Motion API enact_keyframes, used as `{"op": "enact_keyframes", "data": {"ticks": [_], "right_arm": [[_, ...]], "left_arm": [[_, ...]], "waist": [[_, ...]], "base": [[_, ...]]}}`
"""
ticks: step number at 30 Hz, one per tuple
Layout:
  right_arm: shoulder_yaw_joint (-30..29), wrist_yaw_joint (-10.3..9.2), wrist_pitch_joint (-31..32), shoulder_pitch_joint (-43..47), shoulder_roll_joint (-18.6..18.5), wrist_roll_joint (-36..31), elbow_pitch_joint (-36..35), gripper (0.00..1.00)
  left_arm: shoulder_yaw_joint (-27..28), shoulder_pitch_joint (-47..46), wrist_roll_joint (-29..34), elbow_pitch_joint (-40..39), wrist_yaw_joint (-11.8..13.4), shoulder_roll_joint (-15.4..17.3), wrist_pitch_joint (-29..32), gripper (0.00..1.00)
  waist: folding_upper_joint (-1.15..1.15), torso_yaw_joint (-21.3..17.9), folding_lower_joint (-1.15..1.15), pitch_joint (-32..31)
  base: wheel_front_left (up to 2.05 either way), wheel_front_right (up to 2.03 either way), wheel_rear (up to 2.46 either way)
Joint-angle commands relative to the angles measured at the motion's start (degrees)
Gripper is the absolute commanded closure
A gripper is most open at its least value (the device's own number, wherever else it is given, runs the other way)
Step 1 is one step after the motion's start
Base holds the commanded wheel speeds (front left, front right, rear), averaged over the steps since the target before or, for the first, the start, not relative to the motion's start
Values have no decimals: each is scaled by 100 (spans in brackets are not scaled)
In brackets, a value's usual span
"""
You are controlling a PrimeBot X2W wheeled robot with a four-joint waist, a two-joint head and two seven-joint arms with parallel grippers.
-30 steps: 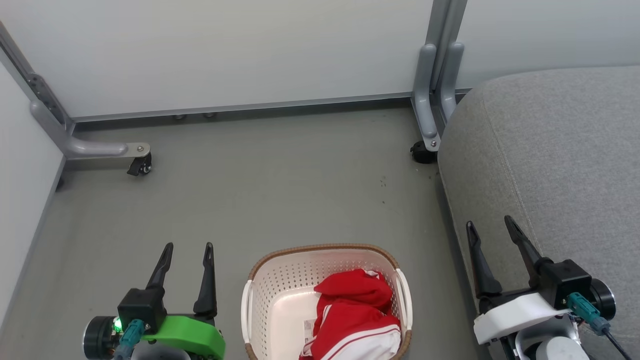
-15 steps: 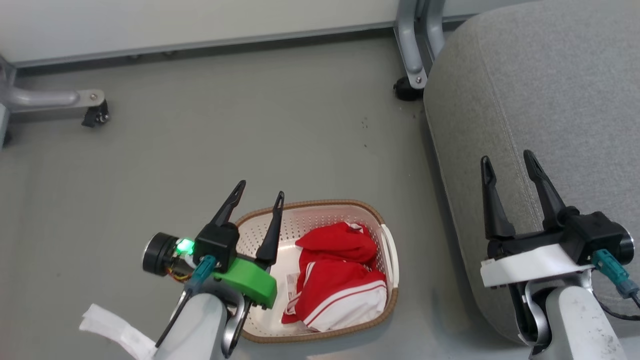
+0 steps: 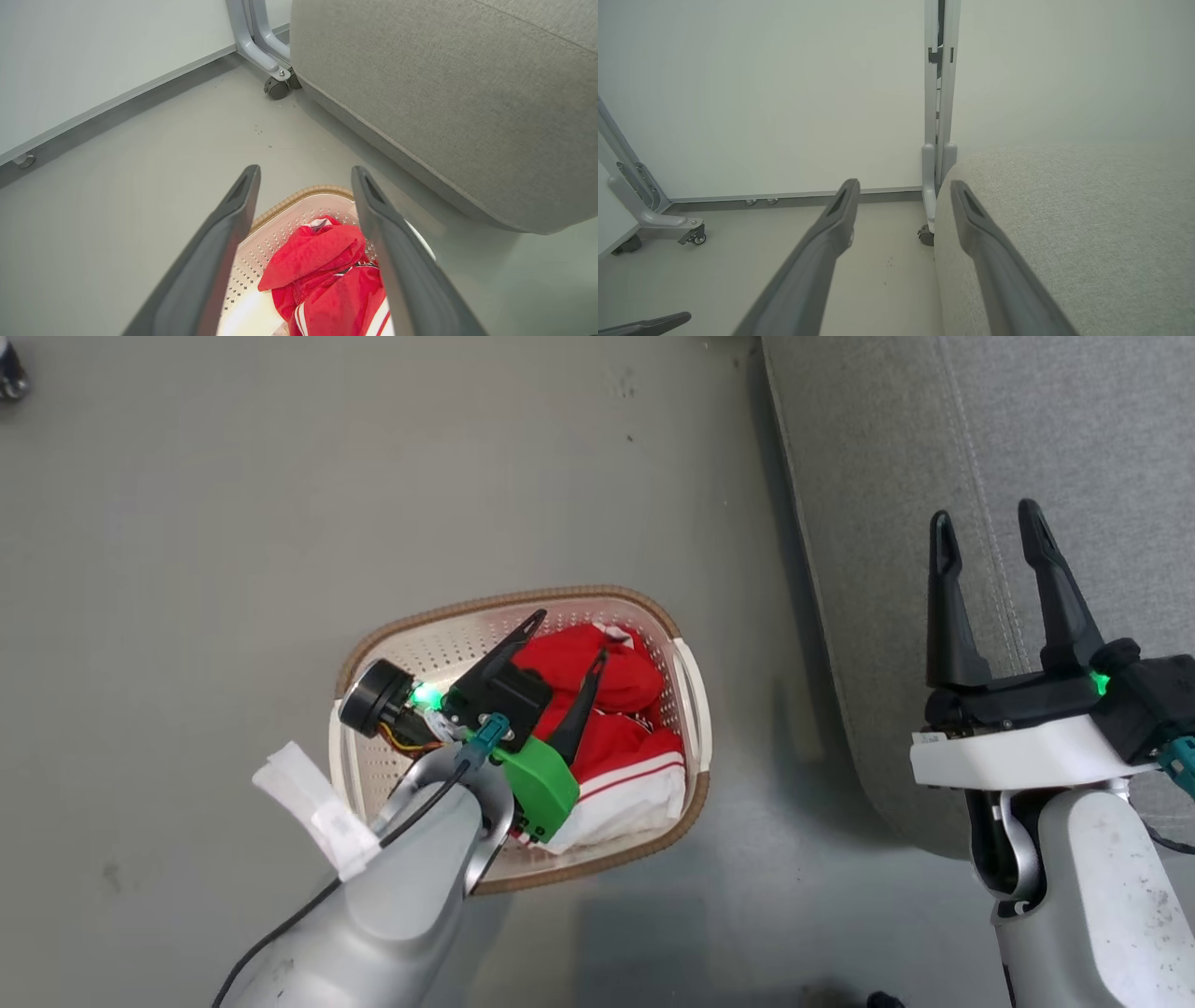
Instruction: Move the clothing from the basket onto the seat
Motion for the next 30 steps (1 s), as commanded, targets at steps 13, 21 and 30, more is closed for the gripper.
{"op": "enact_keyframes", "data": {"ticks": [13,21,30], "right_arm": [[257,0,-48,-726,-3,344,-337,0],[490,0,-50,-945,-2,622,-511,0],[662,0,-50,-993,-3,855,-520,0]], "left_arm": [[-1035,-1519,-64,1181,138,41,212,0],[-1348,-2055,73,1952,126,43,304,0],[-1502,-2510,213,2612,300,149,176,0]], "waist": [[0,-826,-1,2189],[0,-1198,-1,2735],[0,-1442,-1,3016]], "base": [[0,0,0],[0,0,0],[0,0,0]]}}
